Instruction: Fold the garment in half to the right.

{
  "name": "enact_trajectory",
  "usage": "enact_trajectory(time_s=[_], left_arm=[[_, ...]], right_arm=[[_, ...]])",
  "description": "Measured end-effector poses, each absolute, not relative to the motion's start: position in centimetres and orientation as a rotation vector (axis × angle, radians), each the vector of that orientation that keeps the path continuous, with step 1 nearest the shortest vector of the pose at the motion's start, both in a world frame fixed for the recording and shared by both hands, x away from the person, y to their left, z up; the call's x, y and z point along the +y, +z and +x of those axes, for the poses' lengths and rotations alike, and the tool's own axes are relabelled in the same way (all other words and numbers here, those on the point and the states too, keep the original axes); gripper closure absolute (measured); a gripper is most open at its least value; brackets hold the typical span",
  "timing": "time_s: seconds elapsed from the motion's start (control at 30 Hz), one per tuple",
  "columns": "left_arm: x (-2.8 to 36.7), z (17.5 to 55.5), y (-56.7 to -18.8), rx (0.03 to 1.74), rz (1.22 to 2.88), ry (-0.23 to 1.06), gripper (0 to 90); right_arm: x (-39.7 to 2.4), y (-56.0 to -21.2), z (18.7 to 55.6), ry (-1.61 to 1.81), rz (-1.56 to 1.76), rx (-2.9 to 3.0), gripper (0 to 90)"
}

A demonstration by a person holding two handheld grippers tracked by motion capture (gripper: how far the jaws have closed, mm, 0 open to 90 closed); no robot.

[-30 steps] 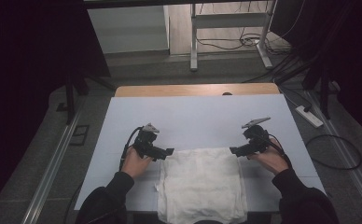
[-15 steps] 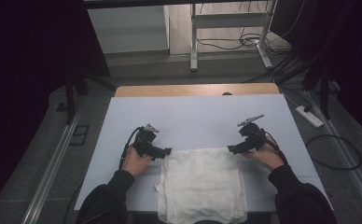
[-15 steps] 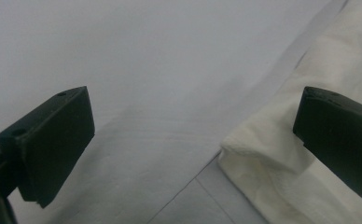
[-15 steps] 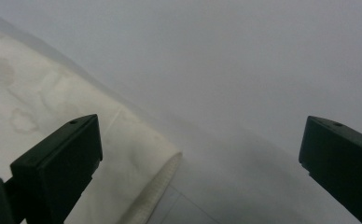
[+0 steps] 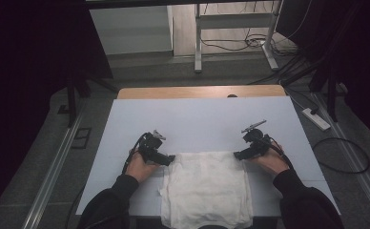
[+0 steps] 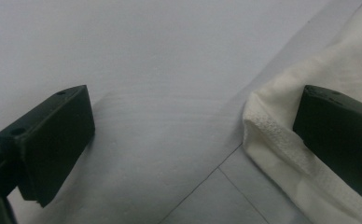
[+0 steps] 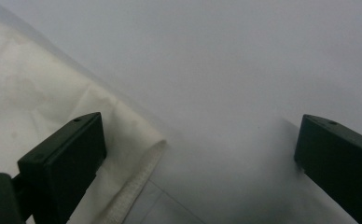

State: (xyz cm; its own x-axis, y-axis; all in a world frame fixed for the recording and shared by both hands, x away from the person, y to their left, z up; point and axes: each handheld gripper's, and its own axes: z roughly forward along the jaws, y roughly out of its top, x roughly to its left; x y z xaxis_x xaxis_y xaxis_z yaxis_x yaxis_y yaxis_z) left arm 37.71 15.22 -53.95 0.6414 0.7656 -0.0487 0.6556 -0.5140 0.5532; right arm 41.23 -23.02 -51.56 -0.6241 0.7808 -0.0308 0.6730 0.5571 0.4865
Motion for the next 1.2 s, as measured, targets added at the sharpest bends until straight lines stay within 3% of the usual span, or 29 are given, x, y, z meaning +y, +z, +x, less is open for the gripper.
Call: enact_trajectory(time_s=[0.13,0.27,0.5,0.57,0.7,1.2], left_arm=[[15.0,37.5,-53.5,1.100,2.345,0.262,4.9],[14.9,37.1,-53.0,1.067,2.360,0.247,21.2],[14.2,36.5,-52.4,1.018,2.373,0.156,70.0],[14.2,36.5,-52.4,1.013,2.361,0.107,85.6],[14.4,36.8,-52.3,1.024,2.349,0.075,87.8],[14.4,39.4,-51.8,1.047,2.342,0.208,88.5]], right_arm=[[-22.9,-51.3,40.9,0.654,1.176,2.566,14.1],[-22.7,-50.9,40.2,0.714,1.100,2.599,38.8],[-22.2,-50.5,39.7,0.747,1.053,2.680,77.4],[-22.1,-50.5,39.7,0.762,1.057,2.699,84.7],[-21.8,-50.4,39.7,0.735,1.045,2.709,86.7],[-21.5,-50.0,41.9,0.729,1.042,2.619,87.1]])
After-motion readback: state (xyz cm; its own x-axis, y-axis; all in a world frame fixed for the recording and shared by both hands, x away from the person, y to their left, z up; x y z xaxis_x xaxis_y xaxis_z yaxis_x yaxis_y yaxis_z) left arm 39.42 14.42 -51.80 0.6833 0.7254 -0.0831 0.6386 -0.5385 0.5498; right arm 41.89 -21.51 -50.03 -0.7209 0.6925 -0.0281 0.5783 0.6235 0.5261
